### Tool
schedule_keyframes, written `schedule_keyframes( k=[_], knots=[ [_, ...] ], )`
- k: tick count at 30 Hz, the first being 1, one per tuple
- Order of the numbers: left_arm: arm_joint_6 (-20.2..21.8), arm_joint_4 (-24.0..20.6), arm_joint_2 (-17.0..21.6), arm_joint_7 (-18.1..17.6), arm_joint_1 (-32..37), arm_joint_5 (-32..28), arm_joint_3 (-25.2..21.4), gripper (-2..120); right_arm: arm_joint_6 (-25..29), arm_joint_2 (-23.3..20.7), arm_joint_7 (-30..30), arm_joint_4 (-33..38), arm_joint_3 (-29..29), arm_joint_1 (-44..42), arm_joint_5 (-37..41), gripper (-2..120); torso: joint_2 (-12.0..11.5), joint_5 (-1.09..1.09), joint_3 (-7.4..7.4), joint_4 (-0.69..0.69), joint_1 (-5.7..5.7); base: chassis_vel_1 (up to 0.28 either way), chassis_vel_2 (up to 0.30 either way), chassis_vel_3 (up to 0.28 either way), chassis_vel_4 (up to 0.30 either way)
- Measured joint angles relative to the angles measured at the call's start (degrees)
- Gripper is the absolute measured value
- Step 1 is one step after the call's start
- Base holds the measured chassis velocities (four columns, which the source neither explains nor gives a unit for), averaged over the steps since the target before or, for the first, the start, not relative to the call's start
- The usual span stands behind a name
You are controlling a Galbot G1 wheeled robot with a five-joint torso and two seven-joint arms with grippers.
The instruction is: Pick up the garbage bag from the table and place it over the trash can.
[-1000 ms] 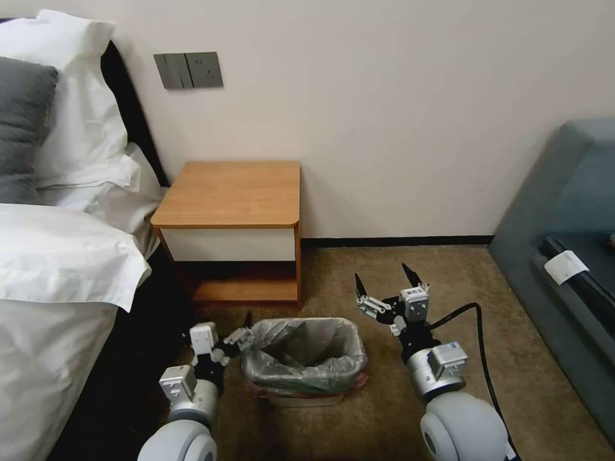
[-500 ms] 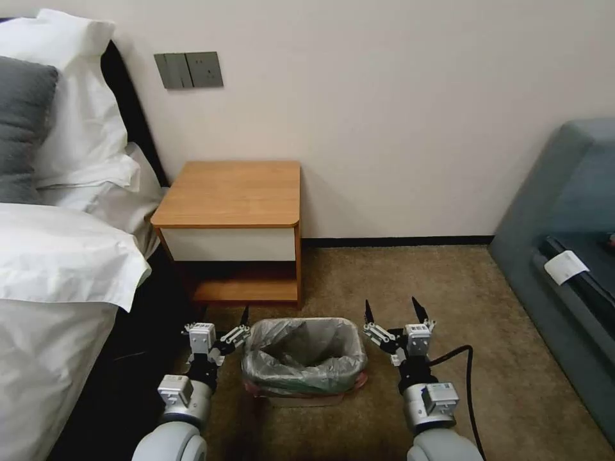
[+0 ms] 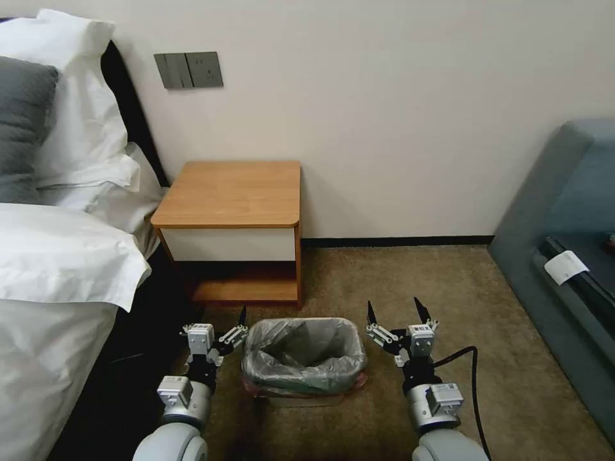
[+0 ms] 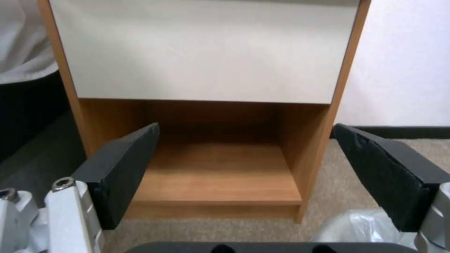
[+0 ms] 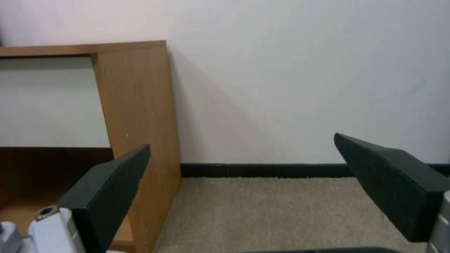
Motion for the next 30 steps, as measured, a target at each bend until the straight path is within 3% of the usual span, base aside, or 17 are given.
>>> schedule_keyframes(
  k=[30],
  knots=[
    [0.2, -0.1, 0.0, -0.1, 0.0, -0.2, 0.0, 93, -0.2, -0.1, 0.0, 0.1, 0.0, 0.1, 0.1, 100, 0.0, 0.00, 0.00, 0.00, 0.00, 0.000, 0.000, 0.000, 0.000]
  ],
)
